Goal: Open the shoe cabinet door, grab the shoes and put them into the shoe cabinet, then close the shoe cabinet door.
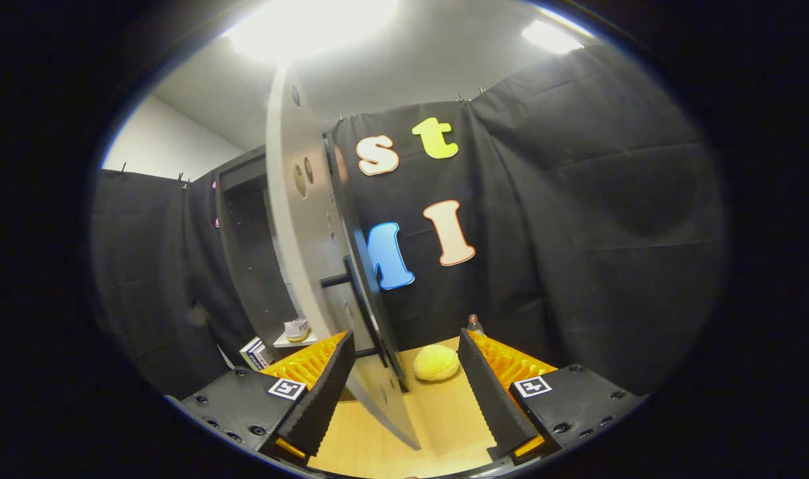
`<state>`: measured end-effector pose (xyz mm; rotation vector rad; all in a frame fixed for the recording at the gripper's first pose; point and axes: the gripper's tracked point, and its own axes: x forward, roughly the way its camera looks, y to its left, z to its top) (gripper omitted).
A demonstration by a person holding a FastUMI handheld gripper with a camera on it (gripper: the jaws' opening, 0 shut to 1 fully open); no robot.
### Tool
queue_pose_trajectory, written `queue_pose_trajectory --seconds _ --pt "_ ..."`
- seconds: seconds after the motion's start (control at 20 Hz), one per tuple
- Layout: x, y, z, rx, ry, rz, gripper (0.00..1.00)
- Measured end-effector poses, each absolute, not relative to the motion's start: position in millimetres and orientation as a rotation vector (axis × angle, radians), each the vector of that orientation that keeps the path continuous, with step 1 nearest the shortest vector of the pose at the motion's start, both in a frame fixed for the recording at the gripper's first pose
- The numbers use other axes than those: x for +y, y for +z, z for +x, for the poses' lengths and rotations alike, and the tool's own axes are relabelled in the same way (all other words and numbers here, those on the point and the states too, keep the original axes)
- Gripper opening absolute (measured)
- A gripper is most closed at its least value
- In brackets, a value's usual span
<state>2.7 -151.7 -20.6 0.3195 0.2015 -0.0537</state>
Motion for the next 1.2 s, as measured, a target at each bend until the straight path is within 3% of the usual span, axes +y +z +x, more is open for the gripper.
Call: queue_pose_trajectory --seconds 0.4,0.75,1.2 --pt "-160.5 -36.7 83.9 0.206 0.025 0.179 0.98" --pt "-147.7 -32.8 85.5 0.185 0.032 0.112 0.97" --pt "-35.9 -36.0 77.3 0.247 0.131 0.183 0.97"
